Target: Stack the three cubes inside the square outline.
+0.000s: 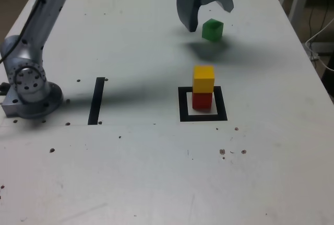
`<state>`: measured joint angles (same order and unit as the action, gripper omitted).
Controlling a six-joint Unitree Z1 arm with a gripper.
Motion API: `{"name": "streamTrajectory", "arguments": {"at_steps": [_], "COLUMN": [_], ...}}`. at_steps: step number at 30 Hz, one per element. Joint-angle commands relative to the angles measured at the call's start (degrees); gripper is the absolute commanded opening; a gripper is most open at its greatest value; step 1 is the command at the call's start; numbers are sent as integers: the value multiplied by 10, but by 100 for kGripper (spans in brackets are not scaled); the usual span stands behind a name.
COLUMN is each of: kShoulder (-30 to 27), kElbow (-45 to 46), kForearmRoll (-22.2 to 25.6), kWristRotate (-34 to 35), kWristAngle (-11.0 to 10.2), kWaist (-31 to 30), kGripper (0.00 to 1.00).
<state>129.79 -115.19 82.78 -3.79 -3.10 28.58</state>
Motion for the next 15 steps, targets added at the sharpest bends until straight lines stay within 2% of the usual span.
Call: {"name": "streamTrajectory", "arguments": {"at_steps": [1, 15], "kShoulder": [14, 74], "kElbow": [-10, -68], "kForearmRoll": [2, 9], "kWristRotate": [2, 5], "kWristAngle": [6, 40], "kWaist": [7, 20], "kGripper": [99, 96]}}
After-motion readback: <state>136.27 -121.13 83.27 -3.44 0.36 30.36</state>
